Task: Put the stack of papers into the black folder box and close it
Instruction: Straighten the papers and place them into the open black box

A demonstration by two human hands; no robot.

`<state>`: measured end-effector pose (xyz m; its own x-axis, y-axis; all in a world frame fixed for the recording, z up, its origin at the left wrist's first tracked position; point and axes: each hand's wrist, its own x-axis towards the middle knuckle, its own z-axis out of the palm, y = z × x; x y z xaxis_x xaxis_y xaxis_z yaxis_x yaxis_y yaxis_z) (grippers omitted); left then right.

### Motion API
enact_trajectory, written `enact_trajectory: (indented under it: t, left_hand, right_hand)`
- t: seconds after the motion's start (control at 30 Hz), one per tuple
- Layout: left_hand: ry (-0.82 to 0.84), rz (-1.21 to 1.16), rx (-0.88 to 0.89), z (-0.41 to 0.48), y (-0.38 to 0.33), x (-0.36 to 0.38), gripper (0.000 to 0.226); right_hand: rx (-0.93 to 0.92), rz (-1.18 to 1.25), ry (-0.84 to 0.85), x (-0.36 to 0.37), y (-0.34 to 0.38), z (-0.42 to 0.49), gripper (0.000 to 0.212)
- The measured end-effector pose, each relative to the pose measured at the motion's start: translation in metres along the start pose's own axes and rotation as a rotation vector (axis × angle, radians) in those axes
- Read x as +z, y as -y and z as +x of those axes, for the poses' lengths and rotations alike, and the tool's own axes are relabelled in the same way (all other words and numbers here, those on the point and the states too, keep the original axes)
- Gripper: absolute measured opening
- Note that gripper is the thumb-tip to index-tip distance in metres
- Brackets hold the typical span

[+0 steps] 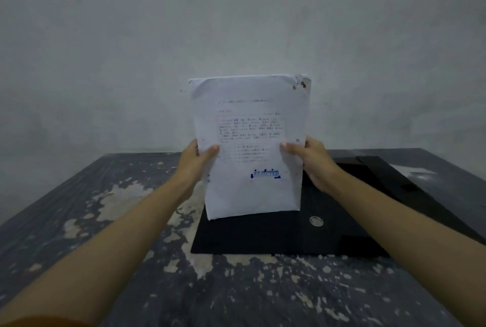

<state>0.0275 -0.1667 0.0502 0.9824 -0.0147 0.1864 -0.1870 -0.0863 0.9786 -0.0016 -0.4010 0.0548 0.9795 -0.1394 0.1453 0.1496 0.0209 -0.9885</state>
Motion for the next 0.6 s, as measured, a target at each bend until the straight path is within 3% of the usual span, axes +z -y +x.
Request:
enact_trajectory:
  t: [0.2, 0.4, 0.6]
  left_hand:
    - [-0.029, -0.028, -0.115, -0.008, 0.039, -0.009, 0.027]
    - [-0.065, -0.083, -0.101, -0.001, 0.038, -0.015, 0.038]
    - [-0.037, -0.057, -0.269, -0.004, 0.050, -0.009, 0.045]
  right_hand:
    - [0.053, -0.019, 0.008, -0.008, -0.030, -0.003, 0.022]
    - [0.069, 0.029, 0.021, -0.006, -0.020, 0.003, 0.027]
    - [0.281, -0.043, -0.066, 0.000, -0.045, 0.005, 0.038]
